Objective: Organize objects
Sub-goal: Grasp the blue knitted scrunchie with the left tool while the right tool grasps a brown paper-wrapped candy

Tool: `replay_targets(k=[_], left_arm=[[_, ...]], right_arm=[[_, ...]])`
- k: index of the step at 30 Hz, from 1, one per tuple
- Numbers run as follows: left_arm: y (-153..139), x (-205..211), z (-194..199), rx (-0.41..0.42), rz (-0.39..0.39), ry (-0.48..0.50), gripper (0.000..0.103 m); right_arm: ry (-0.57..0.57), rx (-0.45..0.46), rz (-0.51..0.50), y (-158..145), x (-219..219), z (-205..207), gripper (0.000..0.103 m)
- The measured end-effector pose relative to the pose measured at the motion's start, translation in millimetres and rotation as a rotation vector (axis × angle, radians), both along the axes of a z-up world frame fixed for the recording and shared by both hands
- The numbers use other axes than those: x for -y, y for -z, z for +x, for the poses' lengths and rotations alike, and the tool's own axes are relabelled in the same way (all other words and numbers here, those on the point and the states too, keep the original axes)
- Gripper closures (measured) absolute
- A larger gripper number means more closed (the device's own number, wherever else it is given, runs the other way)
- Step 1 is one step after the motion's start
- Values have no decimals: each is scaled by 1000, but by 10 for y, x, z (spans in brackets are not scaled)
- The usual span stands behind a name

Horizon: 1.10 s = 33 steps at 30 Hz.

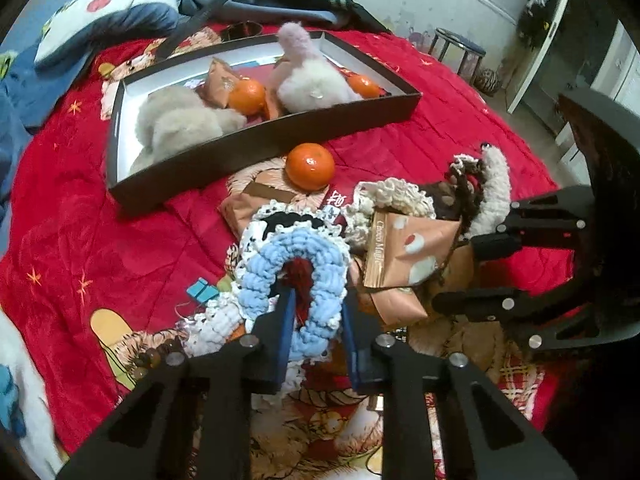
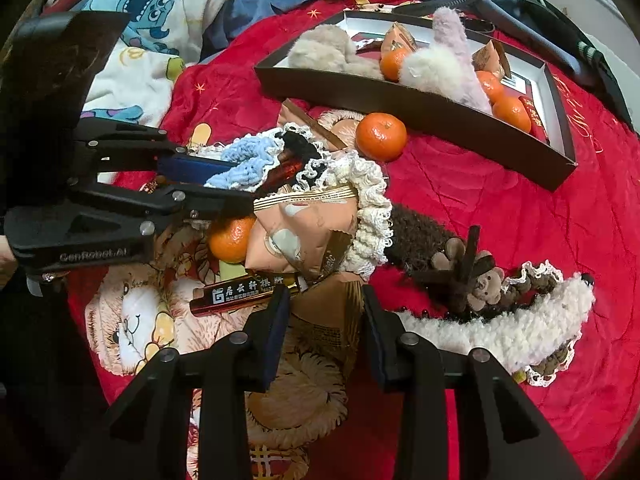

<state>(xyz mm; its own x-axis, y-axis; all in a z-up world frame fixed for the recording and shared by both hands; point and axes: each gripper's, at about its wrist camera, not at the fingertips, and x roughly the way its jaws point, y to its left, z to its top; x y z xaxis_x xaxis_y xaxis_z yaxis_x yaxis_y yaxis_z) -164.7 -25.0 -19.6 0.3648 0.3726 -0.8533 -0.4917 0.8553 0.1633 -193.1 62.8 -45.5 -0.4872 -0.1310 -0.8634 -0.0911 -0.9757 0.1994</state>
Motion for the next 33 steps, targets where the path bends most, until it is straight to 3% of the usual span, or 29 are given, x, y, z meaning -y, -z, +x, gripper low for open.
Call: replay_targets(k=[9,33], left_arm=[[-151,-1,-170,54,-77,-55,89],[-787,235,-196,104,4,-19,91]], right_arm=[[22,-36,-43,-131,-23,116,69],[54,-172,-96,-583,-64,335,69]])
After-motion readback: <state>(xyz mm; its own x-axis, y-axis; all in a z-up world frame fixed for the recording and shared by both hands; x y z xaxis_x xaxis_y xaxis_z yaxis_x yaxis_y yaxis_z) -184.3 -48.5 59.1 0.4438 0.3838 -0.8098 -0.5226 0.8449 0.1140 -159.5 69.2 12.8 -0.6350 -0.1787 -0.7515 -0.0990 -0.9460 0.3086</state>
